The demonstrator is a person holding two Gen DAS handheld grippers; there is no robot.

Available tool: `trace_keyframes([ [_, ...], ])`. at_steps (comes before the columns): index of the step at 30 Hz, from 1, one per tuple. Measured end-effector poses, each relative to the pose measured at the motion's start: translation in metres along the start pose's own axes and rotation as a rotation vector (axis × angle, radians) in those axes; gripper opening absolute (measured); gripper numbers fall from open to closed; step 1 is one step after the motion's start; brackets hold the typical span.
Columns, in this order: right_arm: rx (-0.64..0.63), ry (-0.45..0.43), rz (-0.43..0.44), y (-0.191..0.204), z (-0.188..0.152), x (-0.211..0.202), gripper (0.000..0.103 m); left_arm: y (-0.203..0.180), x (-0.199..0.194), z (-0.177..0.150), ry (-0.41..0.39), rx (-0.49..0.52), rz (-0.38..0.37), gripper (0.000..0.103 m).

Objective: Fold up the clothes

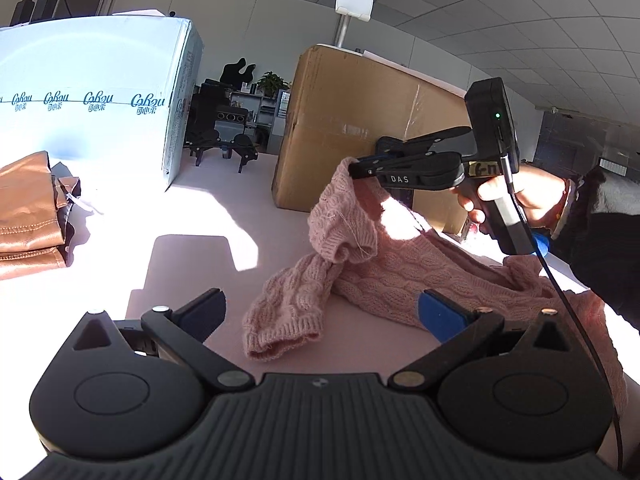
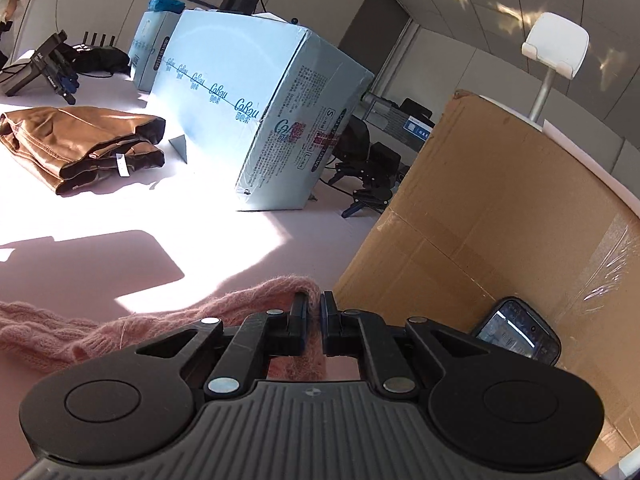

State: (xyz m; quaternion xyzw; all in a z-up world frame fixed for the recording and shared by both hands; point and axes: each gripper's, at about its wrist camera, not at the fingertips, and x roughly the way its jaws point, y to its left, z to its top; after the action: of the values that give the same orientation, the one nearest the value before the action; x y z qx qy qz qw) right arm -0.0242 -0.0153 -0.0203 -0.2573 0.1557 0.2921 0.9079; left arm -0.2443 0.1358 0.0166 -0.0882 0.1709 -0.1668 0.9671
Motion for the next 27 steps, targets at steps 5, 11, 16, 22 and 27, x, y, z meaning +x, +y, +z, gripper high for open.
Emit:
trace_keyframes([
  [5, 0.014, 0.099, 0.058, 0.006, -0.013, 0.015, 0.029, 0.003, 0.004, 0.001, 0.029, -0.014, -0.016, 0.103],
  [11, 0.057, 0.050, 0.009, 0.001, -0.014, -0.005, 0.048, 0.007, 0.009, 0.000, 0.062, -0.041, -0.024, 0.103],
  [16, -0.079, -0.012, 0.110, 0.027, -0.025, -0.073, 0.048, 0.006, 0.024, 0.001, 0.172, -0.035, -0.063, 0.103],
  [22, -0.119, 0.070, 0.151, 0.075, -0.068, -0.117, 0.041, -0.036, 0.042, 0.001, 0.209, 0.331, 0.215, 0.103],
  [27, -0.182, 0.095, 0.103, 0.092, -0.096, -0.137, 0.039, -0.066, 0.046, -0.007, 0.198, 0.525, 0.188, 0.103],
])
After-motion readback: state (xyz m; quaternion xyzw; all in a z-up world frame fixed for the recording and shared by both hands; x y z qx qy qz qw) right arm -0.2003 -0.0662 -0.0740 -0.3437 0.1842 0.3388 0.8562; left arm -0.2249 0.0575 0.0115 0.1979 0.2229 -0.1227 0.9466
